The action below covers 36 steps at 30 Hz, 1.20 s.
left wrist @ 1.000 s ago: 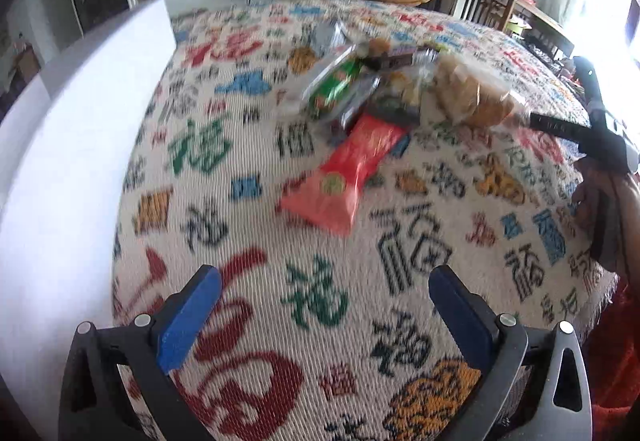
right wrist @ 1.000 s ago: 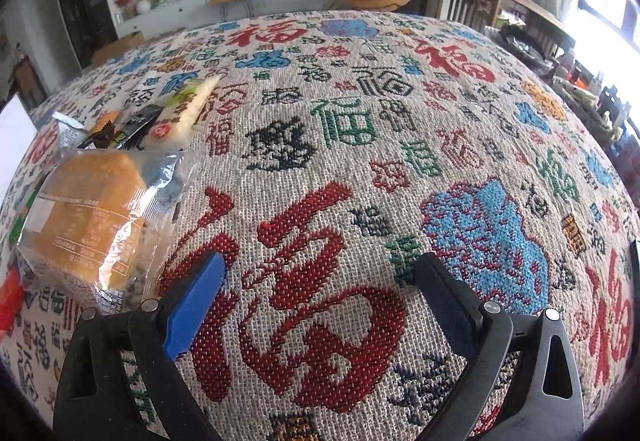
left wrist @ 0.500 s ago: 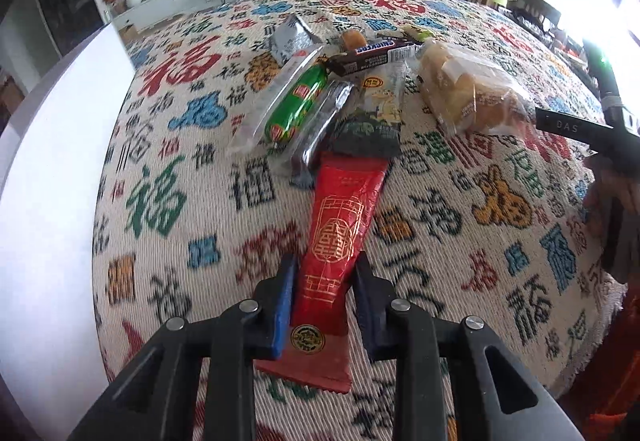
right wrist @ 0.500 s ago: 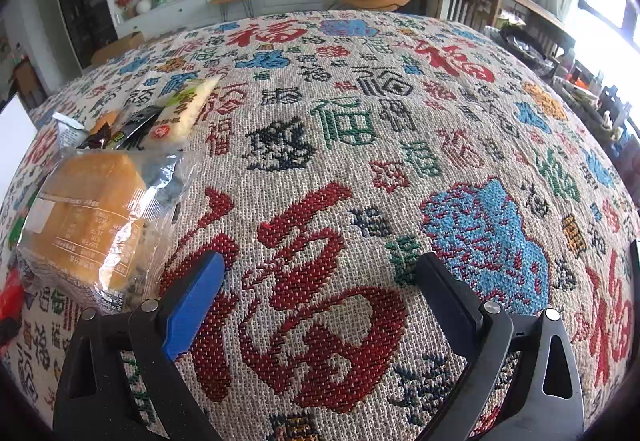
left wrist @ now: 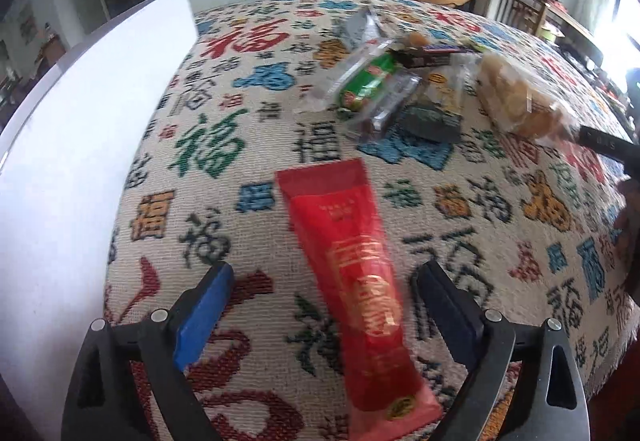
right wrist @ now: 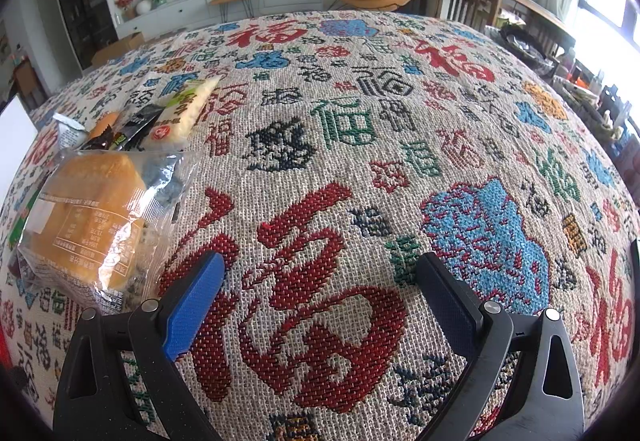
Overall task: Organize snacks
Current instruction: 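Lift the red packet with the left gripper and hold it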
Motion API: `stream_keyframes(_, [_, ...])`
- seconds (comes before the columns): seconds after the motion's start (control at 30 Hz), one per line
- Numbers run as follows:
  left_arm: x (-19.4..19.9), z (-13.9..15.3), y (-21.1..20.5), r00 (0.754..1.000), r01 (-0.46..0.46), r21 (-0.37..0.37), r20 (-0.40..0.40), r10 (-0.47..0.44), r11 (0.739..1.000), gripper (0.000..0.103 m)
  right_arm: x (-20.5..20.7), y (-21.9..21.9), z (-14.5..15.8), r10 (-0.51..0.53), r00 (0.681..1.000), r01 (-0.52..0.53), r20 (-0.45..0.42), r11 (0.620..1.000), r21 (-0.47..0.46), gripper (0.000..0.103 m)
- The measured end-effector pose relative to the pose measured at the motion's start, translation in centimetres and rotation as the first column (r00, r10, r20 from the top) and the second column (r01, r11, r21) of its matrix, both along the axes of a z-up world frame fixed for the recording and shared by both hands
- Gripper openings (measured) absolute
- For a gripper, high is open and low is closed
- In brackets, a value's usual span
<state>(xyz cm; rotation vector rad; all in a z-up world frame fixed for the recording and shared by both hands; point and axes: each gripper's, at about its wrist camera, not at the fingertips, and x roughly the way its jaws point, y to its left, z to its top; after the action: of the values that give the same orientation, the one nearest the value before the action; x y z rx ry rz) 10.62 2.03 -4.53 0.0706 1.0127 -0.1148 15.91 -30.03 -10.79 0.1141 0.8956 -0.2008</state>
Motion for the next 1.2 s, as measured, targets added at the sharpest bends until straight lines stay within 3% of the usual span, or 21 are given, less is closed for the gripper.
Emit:
stream_keyframes(0.13, [1.0,-0.2,2.9,0.997,-0.077,-0.020,-0.002,0.077,0.997,0.093,0.0,0.0,0.0,0.000,1.000,0.000,0.000,1.000,0.000,0.099])
stream_keyframes(0.47, [0.6,-0.6,3.4,0.996,-0.073,-0.019,0.041,0.074,0.997,0.103,0.0,0.0,0.0,0.000,1.000,0.000,0.000,1.000,0.000,0.099])
stream_keyframes(1.2, [0.7,-0.7,3.4,0.996,-0.076,-0.020,0.041,0.077,0.997,0.103,0.0,0.0,0.0,0.000,1.000,0.000,0.001,1.000,0.000,0.099])
